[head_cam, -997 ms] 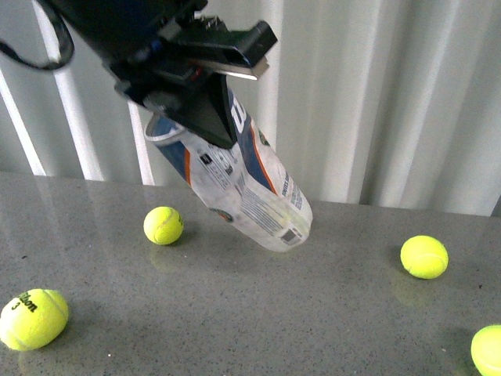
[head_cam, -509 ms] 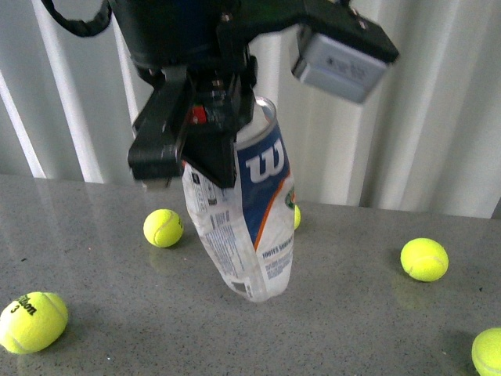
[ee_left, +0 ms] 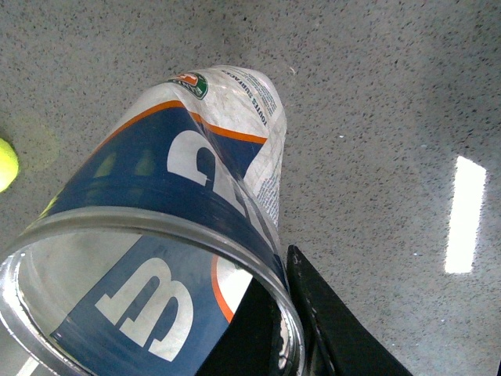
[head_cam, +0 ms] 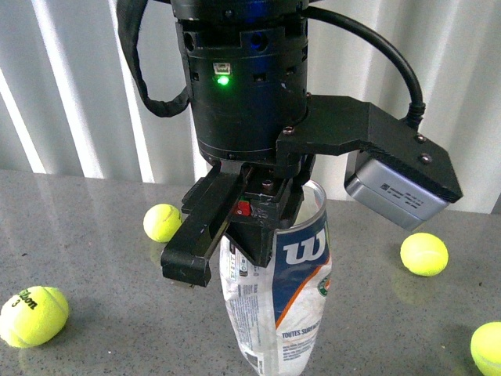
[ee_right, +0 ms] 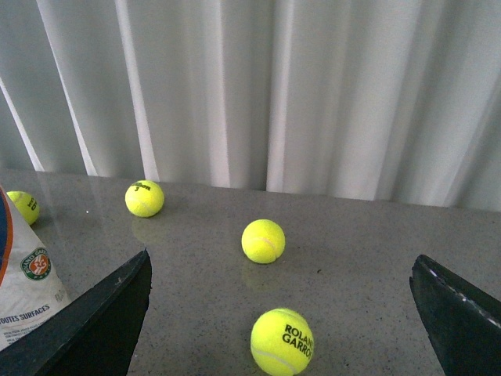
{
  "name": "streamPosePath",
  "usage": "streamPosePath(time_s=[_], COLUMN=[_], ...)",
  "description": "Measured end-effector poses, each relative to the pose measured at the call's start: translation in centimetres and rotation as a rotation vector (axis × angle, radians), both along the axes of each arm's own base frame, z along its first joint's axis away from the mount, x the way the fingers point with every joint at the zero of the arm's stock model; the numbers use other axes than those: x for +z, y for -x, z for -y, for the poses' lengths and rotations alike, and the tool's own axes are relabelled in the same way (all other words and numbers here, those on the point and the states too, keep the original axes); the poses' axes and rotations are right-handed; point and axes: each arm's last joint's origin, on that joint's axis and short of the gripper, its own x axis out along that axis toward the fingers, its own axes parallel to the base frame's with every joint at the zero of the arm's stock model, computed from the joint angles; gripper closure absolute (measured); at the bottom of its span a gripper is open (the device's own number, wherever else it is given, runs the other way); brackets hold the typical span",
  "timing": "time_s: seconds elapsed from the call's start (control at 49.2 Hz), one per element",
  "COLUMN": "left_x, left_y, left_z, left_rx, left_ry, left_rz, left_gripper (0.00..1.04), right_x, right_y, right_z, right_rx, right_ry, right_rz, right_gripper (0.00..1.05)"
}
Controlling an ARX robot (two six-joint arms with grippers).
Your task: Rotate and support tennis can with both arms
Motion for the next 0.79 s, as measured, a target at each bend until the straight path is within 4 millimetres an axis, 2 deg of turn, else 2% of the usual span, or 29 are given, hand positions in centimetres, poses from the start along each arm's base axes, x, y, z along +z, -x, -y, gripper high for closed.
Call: streamPosePath(time_s=[0.224,0.549,0.793], left_x=[-1.1,-1.7,-2.9], left_y=[-2.1,-2.9,-2.9], left_z=[0.1,-0.1,-0.1], left_rx=[-0.017,-0.032,-0.038], left_ry=[-0.051,-0.066,-0.063], left_rz=[0.028,0.027,0.020], left_gripper=[1.01,1.01,1.01], right_x=[0.0,0.0,0.0], right_y=[0.0,0.0,0.0], right_z=[0.0,0.0,0.0], right_rx=[0.000,0.000,0.000], right_ry=[0.000,0.000,0.000], right_rz=[0.000,0.000,0.000], right_gripper=[0.07,0.07,0.07])
